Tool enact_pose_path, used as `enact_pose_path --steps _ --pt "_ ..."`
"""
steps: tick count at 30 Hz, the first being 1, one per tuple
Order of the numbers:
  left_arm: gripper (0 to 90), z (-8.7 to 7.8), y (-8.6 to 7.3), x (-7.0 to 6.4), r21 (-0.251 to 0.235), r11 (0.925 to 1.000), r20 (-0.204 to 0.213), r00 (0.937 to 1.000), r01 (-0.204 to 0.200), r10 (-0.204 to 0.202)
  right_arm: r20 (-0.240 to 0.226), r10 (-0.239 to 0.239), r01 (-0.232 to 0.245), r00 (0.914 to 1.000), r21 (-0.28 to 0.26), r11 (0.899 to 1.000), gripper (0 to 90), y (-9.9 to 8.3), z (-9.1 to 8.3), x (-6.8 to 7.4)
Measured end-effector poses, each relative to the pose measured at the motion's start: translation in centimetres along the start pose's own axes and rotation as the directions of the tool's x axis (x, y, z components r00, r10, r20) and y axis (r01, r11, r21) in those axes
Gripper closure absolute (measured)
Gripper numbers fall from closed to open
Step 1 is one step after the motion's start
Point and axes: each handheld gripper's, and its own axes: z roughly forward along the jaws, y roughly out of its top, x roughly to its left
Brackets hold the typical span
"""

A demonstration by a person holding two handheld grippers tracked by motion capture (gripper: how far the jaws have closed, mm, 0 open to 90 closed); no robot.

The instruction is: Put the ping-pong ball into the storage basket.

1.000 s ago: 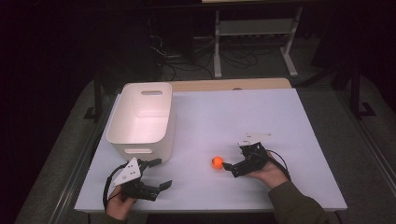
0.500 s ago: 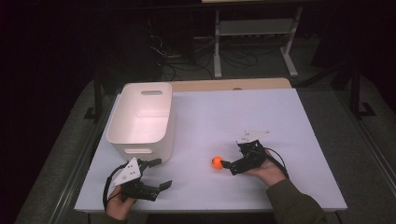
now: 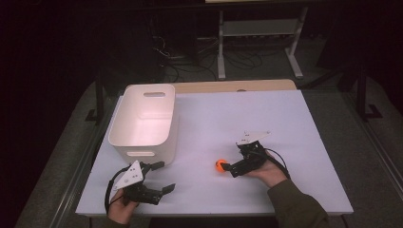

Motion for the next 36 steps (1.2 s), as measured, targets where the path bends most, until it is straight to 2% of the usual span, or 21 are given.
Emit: enact_pose_path --steps 18,36 --pt "14.1 0.0 0.0 0.0 0.002 1.0 0.001 1.0 -0.001 0.001 -0.018 -0.023 0.022 0.9996 -0.018 1.0 0.0 0.7 1.1 0.6" --pt "14.0 0.0 0.0 0.0 0.002 1.0 0.002 1.0 -0.003 0.003 -0.027 -0.049 0.049 0.9985 0.023 0.999 0.0 0.0 2.6 1.6"
